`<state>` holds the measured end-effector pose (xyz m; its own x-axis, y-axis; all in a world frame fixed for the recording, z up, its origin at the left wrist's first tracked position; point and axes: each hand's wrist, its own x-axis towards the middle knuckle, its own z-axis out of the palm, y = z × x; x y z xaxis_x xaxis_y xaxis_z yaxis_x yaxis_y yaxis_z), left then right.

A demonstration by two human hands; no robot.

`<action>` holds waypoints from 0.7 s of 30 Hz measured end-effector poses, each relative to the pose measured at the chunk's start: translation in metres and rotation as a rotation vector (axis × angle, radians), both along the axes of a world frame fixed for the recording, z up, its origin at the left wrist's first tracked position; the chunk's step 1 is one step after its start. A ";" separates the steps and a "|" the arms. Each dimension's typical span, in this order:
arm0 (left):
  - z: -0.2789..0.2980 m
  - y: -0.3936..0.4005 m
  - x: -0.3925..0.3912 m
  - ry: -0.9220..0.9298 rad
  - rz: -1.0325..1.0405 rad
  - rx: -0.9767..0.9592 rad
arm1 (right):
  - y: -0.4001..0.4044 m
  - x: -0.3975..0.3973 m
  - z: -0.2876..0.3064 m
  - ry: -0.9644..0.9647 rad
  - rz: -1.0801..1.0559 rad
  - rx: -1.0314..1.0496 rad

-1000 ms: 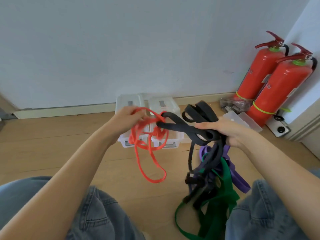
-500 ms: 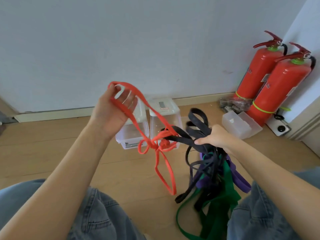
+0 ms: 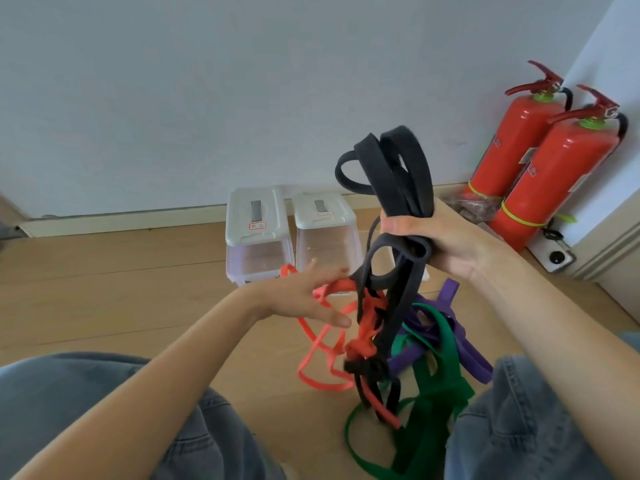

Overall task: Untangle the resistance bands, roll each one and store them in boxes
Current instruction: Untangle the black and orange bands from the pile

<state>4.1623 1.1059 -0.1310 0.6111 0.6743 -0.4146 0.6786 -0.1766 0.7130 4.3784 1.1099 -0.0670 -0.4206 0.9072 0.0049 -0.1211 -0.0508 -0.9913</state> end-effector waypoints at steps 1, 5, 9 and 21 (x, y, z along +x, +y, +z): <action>0.000 0.000 0.000 -0.039 0.005 -0.024 | 0.000 0.001 -0.001 -0.012 -0.008 -0.001; 0.006 0.003 -0.008 -0.086 0.170 0.042 | 0.004 0.012 -0.004 -0.283 -0.082 0.017; 0.026 0.003 -0.013 -0.219 0.331 0.126 | 0.010 0.014 -0.021 -0.592 -0.154 -0.048; 0.073 0.017 -0.062 -0.422 0.909 0.480 | 0.016 -0.069 -0.013 -0.277 -0.145 0.058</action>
<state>4.1004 1.1233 -0.0581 -0.1621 0.9776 0.1342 0.4144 -0.0560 0.9084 4.3095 1.1260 -0.0802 -0.2794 0.9594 -0.0387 0.1524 0.0046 -0.9883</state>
